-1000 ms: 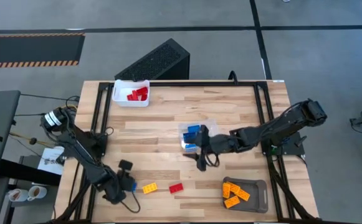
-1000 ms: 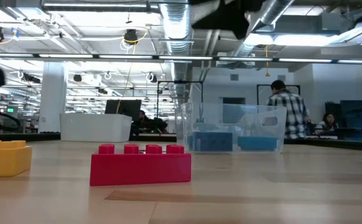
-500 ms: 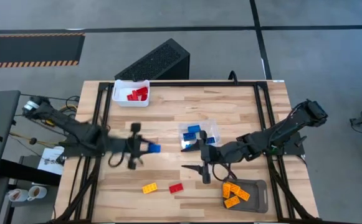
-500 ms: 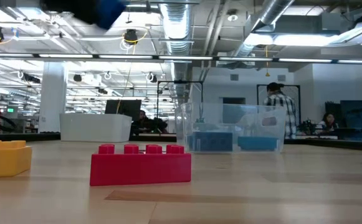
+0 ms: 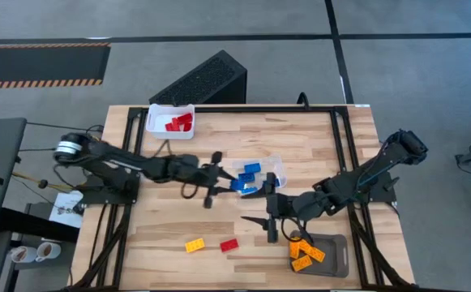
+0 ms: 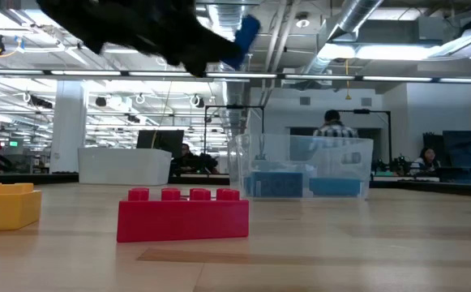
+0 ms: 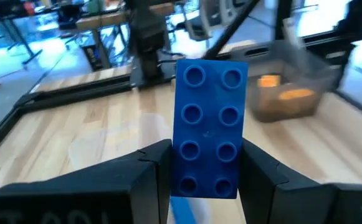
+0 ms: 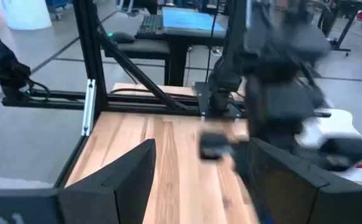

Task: Sort & place blocks by color
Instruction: Put the blue game piece into the transparent bin, then put the red game piece into the white bin

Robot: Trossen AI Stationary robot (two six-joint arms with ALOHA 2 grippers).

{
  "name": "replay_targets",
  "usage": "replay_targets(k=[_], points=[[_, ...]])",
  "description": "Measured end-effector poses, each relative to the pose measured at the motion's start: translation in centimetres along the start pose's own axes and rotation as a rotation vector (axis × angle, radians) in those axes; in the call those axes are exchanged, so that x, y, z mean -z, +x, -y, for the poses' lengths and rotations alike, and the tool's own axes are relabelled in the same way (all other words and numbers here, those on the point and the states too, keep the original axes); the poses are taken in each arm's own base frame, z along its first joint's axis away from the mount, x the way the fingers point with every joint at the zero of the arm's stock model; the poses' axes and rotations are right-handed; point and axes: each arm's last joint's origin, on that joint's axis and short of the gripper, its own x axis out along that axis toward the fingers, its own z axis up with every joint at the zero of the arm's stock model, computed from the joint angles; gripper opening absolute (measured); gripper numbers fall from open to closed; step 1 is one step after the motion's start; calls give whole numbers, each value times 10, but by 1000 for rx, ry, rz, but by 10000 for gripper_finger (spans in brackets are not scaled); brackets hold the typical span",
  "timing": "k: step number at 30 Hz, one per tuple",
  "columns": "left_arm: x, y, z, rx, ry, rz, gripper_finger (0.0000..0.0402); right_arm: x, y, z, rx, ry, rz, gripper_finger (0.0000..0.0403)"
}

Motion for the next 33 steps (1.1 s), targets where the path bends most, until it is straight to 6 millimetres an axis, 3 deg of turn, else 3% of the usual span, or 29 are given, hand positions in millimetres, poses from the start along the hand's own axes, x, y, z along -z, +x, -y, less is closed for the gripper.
replay_targets(k=[5, 12, 18, 22, 27, 33], points=[[14, 36, -19, -10, -36, -51, 114, 3, -1, 0, 21, 3, -24, 275], [22, 65, -26, 8, -81, -127, 205, 4, -8, -3, 65, -11, -44, 275], [15, 66, -26, 48, -30, -220, 285, -2, -19, -6, 90, -9, -18, 275], [-10, 48, -23, 74, -60, -254, 324, -4, -26, -9, 83, -9, -10, 275], [-23, 25, 14, 5, -102, -310, 321, -5, -33, -16, 58, -15, -6, 275], [-20, 14, 89, 68, -199, -341, 288, -3, -34, -14, 107, 21, -15, 275]])
